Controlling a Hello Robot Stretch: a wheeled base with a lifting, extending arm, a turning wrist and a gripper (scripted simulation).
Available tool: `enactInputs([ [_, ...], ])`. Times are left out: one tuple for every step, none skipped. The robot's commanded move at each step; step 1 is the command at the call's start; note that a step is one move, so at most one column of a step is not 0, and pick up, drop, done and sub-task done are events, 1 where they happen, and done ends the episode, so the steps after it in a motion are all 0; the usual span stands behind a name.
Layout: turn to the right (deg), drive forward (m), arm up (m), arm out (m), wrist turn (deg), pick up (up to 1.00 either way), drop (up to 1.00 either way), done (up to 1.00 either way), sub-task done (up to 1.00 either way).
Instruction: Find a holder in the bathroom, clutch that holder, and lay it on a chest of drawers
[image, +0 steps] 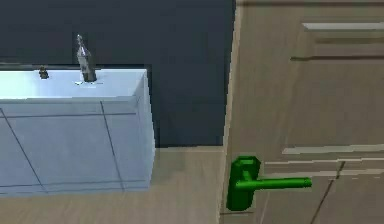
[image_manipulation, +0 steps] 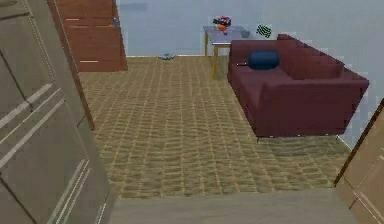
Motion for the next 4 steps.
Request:
enactInputs([
  [45.0,0.0,0.0,0.0,0.0,0.0,0.0,0.0,0.0],
  [45.0,0.0,0.0,0.0,0.0,0.0,0.0,0.0,0.0],
  [6.0,0.0,0.0,0.0,0.0,0.0,0.0,0.0,0.0],
  [0.0,1.0,0.0,0.0,0.0,0.0,0.0,0.0,0.0],
])
